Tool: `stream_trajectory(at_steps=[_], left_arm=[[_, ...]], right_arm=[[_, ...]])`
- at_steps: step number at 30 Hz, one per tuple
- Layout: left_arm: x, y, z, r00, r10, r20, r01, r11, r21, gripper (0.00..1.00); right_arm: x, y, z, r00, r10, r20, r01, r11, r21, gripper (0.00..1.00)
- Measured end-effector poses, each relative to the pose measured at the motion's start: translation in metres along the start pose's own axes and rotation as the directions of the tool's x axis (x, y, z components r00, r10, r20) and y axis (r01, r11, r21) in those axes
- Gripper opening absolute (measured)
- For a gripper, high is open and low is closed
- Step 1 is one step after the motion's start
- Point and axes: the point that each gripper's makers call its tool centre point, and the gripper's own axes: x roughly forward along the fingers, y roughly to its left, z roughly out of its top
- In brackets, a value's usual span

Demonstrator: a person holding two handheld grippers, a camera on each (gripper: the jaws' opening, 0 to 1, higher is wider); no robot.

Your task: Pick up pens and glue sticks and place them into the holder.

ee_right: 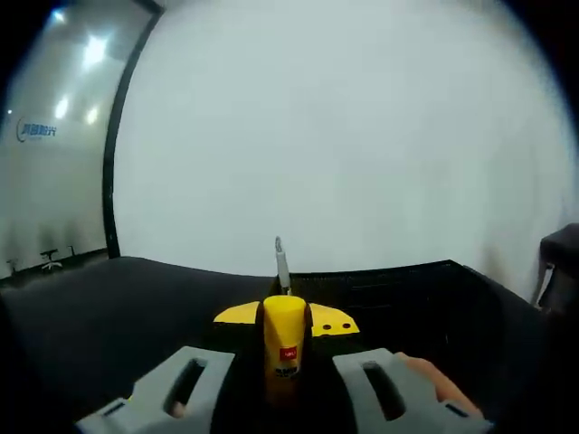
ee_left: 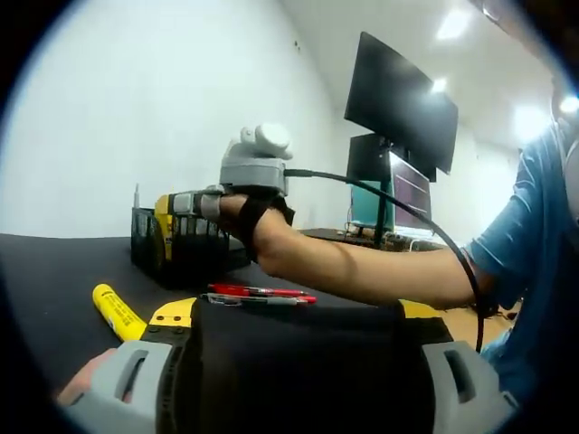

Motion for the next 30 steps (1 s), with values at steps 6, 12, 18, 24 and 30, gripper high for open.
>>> stream_trajectory(at_steps=[6, 12, 18, 24, 30], left_arm=[[0.0, 0.0, 0.0, 1.0, 0.002, 0.0, -0.002, 1.0, 0.002, 0.81], [0.0, 0.001, -0.001, 1.0, 0.004, -0.003, -0.004, 1.0, 0.005, 0.81], [0.0, 0.001, -0.001, 1.0, 0.005, -0.005, -0.005, 1.0, 0.005, 0.81], [0.0, 0.002, -0.002, 1.0, 0.008, -0.007, -0.008, 1.0, 0.007, 0.81], [0.0, 0.003, -0.002, 1.0, 0.011, -0.009, -0.011, 1.0, 0.003, 0.8]], right_arm=[[0.0, -0.001, 0.009, 1.0, 0.008, 0.009, -0.008, 1.0, -0.024, 0.11], [-0.003, -0.01, 0.011, 1.0, 0.021, 0.018, -0.021, 1.0, 0.0, 0.12], [-0.012, -0.026, 0.02, 0.998, 0.021, 0.062, -0.024, 0.999, 0.043, 0.12], [-0.022, -0.037, 0.028, 0.996, 0.021, 0.082, -0.027, 0.997, 0.072, 0.12], [-0.036, -0.041, 0.027, 0.997, 0.034, 0.075, -0.037, 0.999, 0.039, 0.12]])
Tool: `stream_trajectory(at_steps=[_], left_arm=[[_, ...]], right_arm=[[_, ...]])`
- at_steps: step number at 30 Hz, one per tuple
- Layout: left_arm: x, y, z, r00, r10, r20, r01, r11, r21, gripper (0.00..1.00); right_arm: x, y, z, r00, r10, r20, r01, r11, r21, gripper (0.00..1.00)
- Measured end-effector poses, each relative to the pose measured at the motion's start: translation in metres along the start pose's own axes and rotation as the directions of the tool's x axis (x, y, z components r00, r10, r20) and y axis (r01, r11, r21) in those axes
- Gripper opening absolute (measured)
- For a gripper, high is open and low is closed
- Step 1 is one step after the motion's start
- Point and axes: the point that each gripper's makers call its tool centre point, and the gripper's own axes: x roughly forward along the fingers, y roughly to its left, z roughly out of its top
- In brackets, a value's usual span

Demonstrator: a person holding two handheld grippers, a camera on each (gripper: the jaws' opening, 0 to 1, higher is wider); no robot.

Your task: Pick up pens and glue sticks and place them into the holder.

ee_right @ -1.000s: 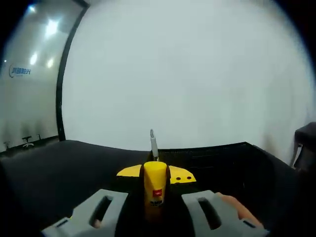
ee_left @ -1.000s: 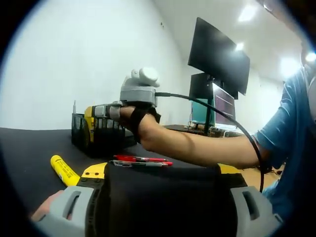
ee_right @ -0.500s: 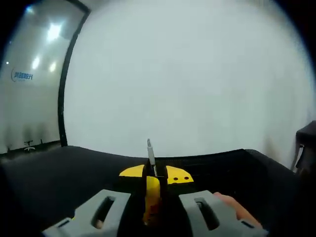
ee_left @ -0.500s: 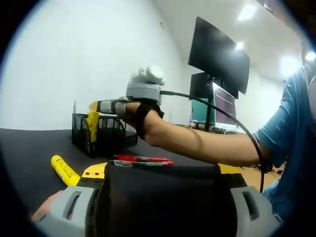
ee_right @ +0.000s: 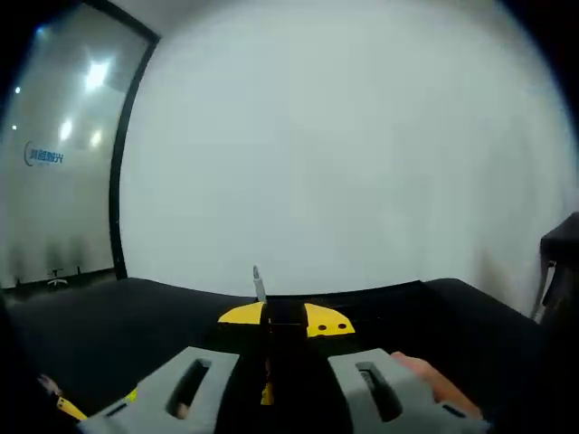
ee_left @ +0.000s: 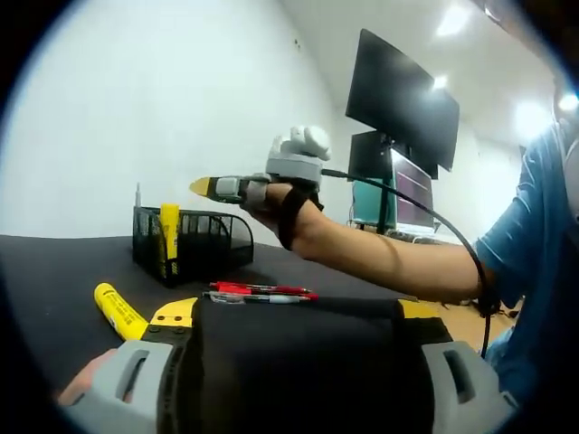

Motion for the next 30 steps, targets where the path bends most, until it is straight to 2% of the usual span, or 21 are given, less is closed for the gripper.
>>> stream_trajectory(at_steps=[12, 18, 24, 30], left_arm=[[0.0, 0.002, 0.001, 1.0, 0.011, 0.006, -0.011, 1.0, -0.01, 0.8], [0.0, 0.004, -0.001, 1.0, 0.016, 0.001, -0.016, 1.0, -0.014, 0.8], [0.001, 0.005, -0.002, 1.0, 0.025, -0.004, -0.025, 1.0, -0.012, 0.8], [0.001, 0.006, -0.003, 0.999, 0.032, -0.006, -0.032, 0.999, -0.015, 0.8]], right_arm=[[-0.042, -0.016, 0.002, 1.0, 0.016, -0.009, -0.016, 0.998, -0.056, 0.12], [-0.063, -0.021, -0.002, 0.995, 0.079, -0.059, -0.084, 0.991, -0.1, 0.16], [-0.093, -0.025, -0.002, 0.993, 0.103, -0.052, -0.107, 0.99, -0.087, 0.17], [-0.119, -0.03, -0.015, 0.991, 0.113, -0.066, -0.118, 0.99, -0.081, 0.17]])
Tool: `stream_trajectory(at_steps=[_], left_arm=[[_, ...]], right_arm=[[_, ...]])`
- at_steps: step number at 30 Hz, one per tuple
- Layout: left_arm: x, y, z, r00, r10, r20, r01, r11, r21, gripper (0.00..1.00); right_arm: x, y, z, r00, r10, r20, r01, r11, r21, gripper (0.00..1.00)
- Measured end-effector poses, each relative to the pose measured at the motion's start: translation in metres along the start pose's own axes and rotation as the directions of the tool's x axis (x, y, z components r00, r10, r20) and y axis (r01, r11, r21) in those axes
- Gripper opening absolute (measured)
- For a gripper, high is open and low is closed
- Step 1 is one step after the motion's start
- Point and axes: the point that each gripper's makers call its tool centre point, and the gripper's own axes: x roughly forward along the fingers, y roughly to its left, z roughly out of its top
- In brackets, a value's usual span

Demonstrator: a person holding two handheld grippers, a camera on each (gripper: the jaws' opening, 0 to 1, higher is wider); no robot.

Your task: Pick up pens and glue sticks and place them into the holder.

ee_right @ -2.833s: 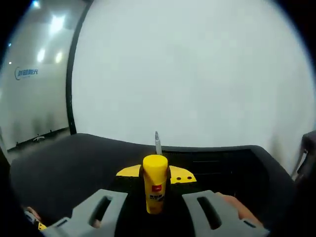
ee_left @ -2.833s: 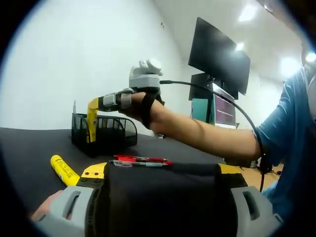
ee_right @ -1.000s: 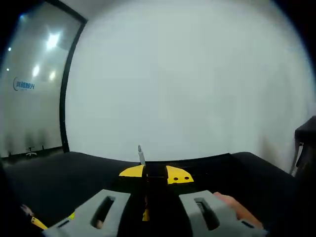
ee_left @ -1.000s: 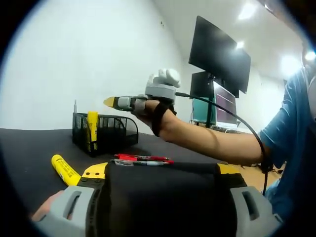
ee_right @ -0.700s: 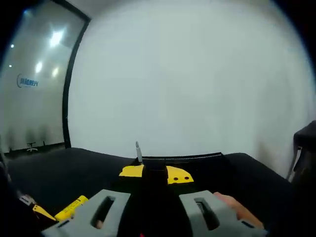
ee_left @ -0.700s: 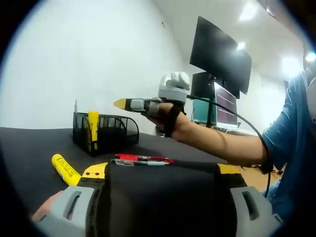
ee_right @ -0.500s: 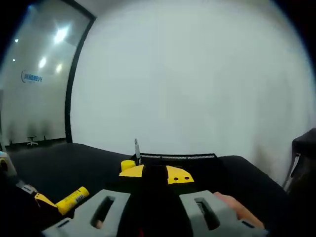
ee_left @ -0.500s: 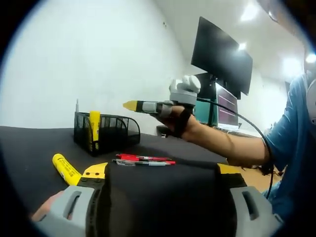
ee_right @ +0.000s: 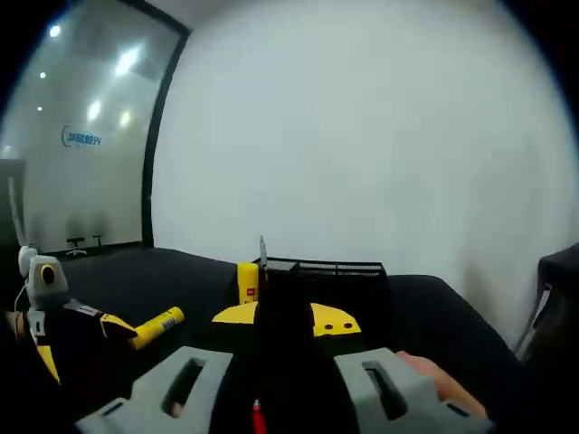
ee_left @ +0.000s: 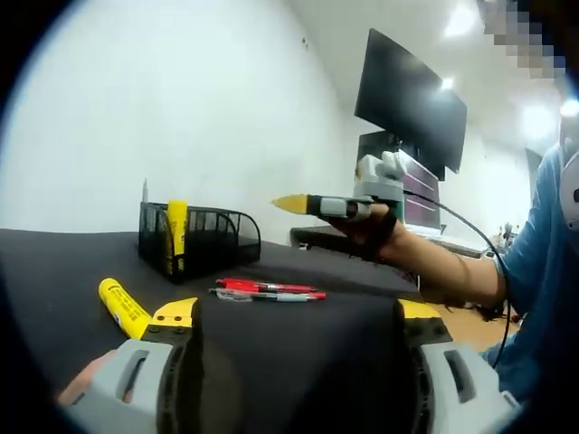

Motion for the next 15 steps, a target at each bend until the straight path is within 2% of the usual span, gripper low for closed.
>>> stream_trajectory(at_steps=[10, 15], left_arm=[[0.001, 0.004, -0.002, 1.0, 0.017, -0.009, -0.017, 1.0, -0.006, 0.8], [0.001, 0.005, -0.001, 1.0, 0.022, -0.004, -0.022, 1.0, -0.017, 0.81]], right_arm=[[-0.021, -0.011, -0.024, 1.0, -0.001, -0.03, 0.002, 1.0, 0.023, 0.17], [-0.029, -0.008, -0.044, 0.998, 0.029, -0.058, -0.027, 0.999, 0.035, 0.16]])
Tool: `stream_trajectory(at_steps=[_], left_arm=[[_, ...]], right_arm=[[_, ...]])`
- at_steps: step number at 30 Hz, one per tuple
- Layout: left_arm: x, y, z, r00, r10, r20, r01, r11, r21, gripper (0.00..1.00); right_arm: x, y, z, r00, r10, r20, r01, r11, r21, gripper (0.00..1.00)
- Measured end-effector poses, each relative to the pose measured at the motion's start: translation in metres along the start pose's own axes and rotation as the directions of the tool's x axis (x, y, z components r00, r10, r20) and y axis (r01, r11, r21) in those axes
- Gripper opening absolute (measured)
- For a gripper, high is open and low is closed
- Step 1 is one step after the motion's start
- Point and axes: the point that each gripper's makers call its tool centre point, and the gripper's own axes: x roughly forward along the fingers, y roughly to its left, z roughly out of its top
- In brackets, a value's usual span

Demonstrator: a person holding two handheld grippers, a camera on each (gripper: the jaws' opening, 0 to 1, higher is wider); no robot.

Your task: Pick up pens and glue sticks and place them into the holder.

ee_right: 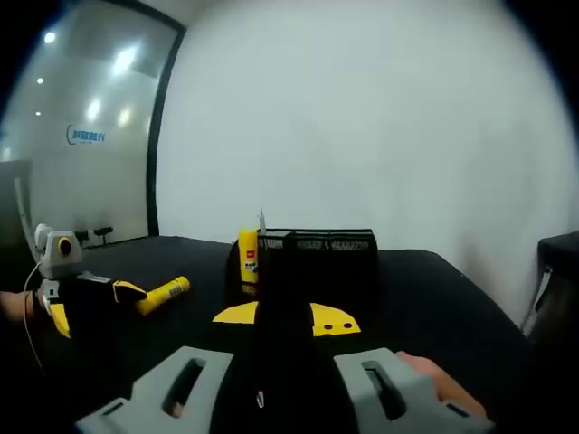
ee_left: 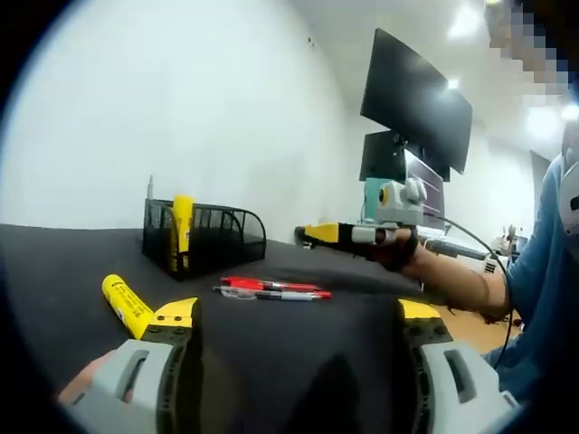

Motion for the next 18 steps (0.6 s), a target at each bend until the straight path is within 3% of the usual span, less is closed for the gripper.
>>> stream_trajectory(at_steps=[18], left_arm=[[0.001, 0.0, -0.003, 1.0, 0.008, -0.01, -0.008, 1.0, -0.02, 0.81]], right_arm=[[-0.011, 0.015, -0.044, 0.99, 0.1, -0.099, -0.101, 0.995, -0.004, 0.15]])
